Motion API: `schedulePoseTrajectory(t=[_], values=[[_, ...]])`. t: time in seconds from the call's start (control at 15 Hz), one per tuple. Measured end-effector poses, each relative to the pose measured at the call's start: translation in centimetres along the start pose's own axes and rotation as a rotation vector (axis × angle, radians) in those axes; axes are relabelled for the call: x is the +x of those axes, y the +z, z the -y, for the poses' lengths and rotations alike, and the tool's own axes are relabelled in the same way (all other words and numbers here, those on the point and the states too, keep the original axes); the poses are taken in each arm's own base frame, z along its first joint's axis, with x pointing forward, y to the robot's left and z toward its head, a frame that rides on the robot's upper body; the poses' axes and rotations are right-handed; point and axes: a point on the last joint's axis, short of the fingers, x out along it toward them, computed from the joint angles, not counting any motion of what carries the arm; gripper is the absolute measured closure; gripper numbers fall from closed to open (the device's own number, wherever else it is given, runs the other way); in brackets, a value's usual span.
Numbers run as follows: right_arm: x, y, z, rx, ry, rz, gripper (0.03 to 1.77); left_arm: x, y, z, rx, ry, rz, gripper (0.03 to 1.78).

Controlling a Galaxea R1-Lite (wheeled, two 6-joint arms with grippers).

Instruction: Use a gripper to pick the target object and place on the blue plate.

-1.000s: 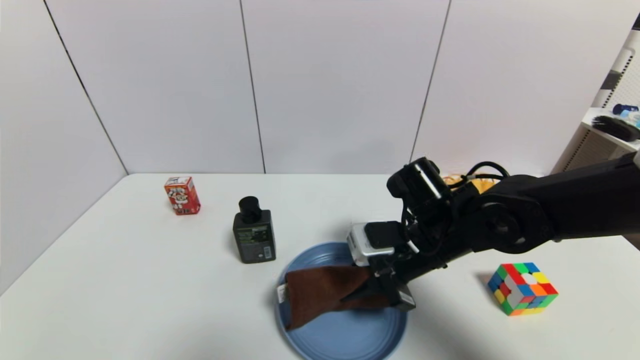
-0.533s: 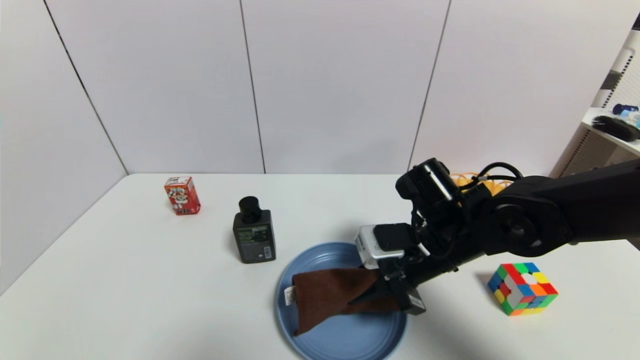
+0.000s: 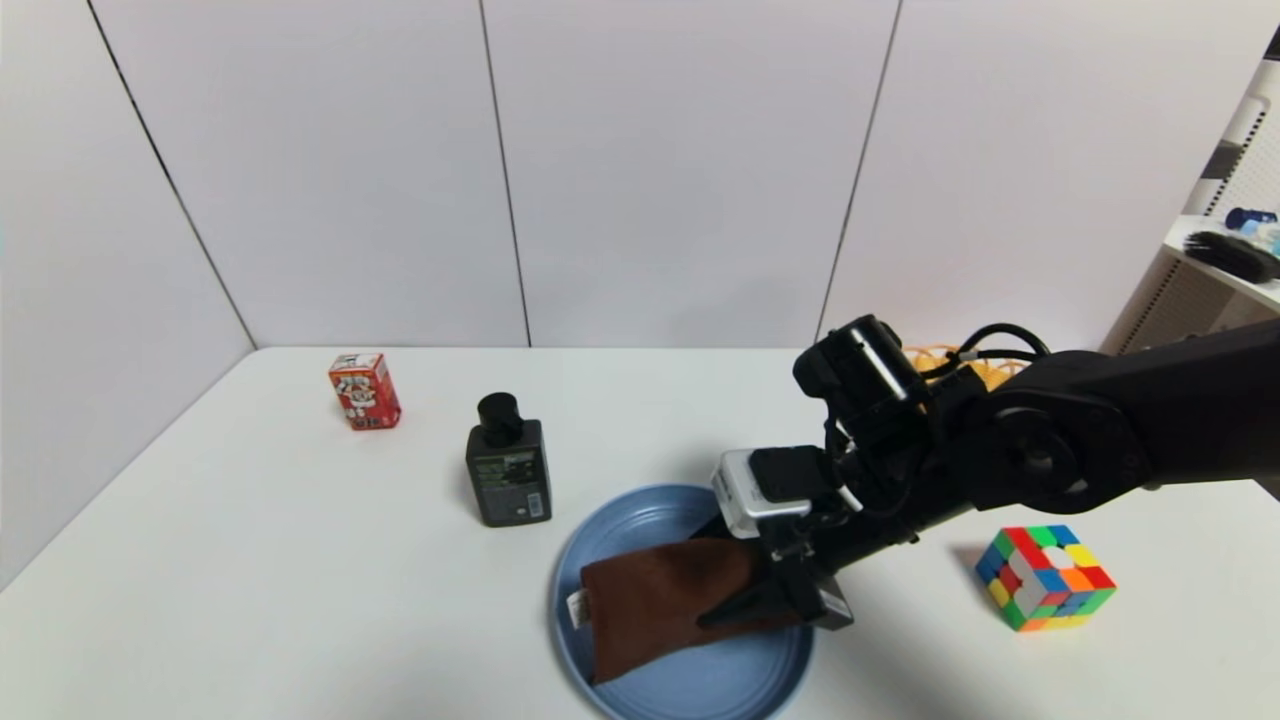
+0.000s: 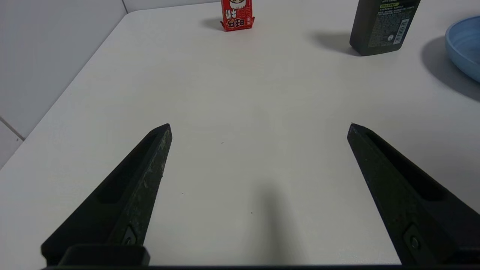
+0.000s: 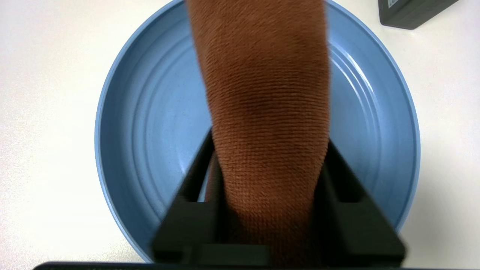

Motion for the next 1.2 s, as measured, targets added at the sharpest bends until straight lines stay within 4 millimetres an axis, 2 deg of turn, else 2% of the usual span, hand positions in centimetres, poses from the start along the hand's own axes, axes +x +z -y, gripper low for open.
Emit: schedulePoseTrajectory(t=[0.33, 0.6, 0.73, 0.93, 1.07, 1.2], values=[[-0.8, 0.2, -0.4, 0.003, -0.009, 0.000, 0.57, 0.0, 0.0, 0.0, 0.000, 0.000, 0.000, 0.12], [-3.3, 0.6, -1.2, 0.013, -0.061, 0.000, 0.38, 0.0, 0.0, 0.0, 0.000, 0.000, 0.000, 0.12], [-5.8, 0.7, -1.8, 0.033, -0.117, -0.002, 0.32, 0.0, 0.0, 0.0, 0.000, 0.000, 0.000, 0.12], [-10.9, 0.5, -3.8, 0.103, -0.232, -0.025, 0.24, 0.0, 0.0, 0.0, 0.000, 0.000, 0.000, 0.12], [-14.9, 0.3, -6.3, 0.179, -0.346, -0.051, 0.21, 0.0, 0.0, 0.0, 0.000, -0.001, 0.000, 0.12], [-17.9, 0.7, -9.2, 0.261, -0.467, -0.057, 0.18, 0.0, 0.0, 0.0, 0.000, 0.000, 0.000, 0.12]])
